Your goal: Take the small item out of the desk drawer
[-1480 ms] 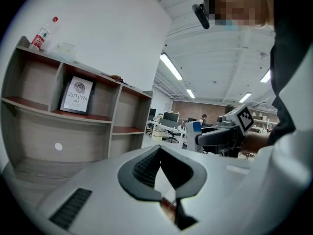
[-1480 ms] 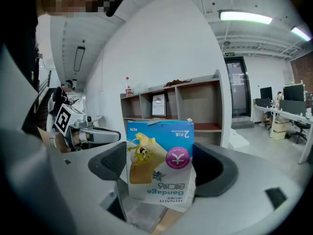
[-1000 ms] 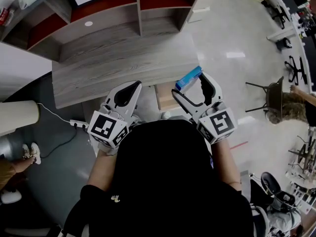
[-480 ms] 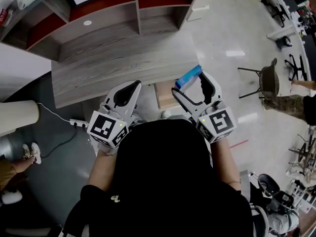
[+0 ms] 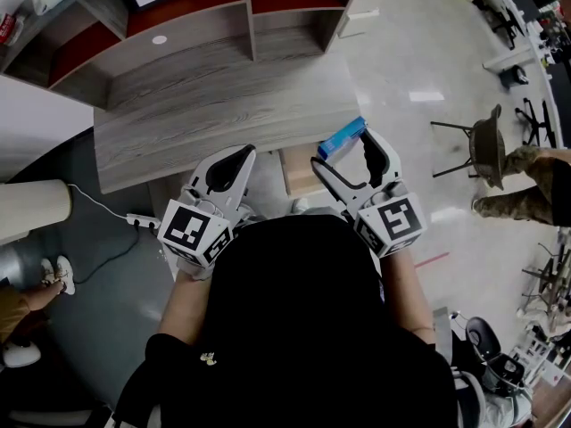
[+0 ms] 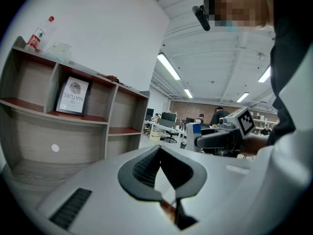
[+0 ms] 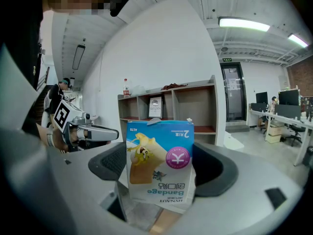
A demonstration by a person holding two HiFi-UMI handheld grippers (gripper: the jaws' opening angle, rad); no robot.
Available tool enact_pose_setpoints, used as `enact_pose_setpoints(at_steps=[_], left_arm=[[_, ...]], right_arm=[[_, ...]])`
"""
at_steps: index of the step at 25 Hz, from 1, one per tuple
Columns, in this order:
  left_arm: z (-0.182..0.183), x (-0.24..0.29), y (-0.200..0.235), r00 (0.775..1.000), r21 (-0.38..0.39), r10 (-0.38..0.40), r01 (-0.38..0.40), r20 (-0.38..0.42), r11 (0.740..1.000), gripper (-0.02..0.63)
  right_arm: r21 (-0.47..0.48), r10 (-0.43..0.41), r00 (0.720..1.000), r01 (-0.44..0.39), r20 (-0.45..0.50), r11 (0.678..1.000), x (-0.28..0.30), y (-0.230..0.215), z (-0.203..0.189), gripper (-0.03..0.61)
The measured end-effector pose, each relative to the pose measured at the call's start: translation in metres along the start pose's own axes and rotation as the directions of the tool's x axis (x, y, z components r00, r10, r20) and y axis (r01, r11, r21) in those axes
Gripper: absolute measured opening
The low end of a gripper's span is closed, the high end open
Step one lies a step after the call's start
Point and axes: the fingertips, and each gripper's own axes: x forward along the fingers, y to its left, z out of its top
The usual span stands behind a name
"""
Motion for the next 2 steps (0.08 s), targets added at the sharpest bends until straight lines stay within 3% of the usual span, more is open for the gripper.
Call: enact_pose_setpoints(at_steps=[2], left_arm=[[0.0001,-0.0008,-0.001,1.0,0.0,0.0,0.0,0.0,1.0,0.009]], right_arm=[[-0.013,0.005,1.0,-0.005,0.01,1.0,-0.0013,0.0002,-0.0007,0.405]])
